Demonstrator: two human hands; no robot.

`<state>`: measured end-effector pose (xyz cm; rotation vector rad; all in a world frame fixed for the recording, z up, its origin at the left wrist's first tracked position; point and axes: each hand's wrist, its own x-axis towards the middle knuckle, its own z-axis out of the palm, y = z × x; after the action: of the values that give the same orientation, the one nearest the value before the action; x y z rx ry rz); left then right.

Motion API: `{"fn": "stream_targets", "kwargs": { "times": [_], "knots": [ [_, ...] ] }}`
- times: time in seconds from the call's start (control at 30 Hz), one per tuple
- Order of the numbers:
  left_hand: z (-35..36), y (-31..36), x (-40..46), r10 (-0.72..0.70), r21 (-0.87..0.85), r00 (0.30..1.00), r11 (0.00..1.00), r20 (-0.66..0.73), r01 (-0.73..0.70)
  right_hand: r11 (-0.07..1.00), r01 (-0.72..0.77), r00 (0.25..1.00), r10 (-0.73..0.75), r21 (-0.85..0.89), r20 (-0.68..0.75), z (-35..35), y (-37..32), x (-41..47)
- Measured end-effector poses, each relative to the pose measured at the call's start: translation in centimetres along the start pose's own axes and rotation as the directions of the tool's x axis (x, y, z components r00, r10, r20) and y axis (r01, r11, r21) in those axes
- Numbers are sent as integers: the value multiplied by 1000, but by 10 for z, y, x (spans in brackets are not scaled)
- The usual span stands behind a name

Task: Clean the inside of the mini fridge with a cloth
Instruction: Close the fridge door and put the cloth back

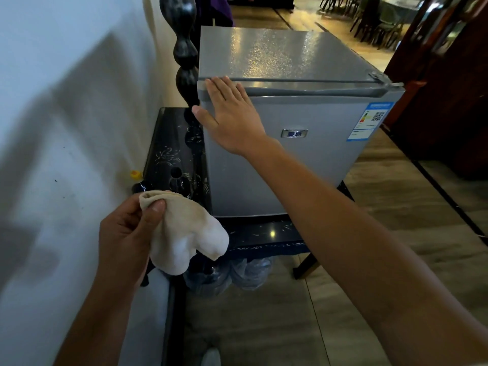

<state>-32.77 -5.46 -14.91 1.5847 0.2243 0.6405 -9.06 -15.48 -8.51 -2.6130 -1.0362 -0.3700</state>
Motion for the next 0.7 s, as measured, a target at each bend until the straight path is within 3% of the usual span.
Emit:
{"fn": "stream_targets", "kwargs": {
  "times": [0.17, 0.27, 0.37, 0.5, 0.7],
  "knots": [
    [11, 10, 1, -15, 111, 975, 994, 222, -10, 967, 23, 999, -30, 255, 24, -44, -15, -28],
    [17, 14, 0, -34, 140, 966, 990, 256, -2, 917, 19, 995, -55, 398, 79, -51, -16, -83],
    [29, 14, -4, -63, 94, 963, 995, 261, 39, 758, -177, 976, 54, 628, 209, -31, -8, -159],
    [56, 15, -16, -120, 51, 926, 993, 359, 109, 511, -389, 920, 171, 766, 353, -4, -3, -246],
    [108, 19, -33, -145, 64, 822, 989, 551, 132, 440, -405, 893, 377, 802, 245, -14, 15, -319]
  ]
}}
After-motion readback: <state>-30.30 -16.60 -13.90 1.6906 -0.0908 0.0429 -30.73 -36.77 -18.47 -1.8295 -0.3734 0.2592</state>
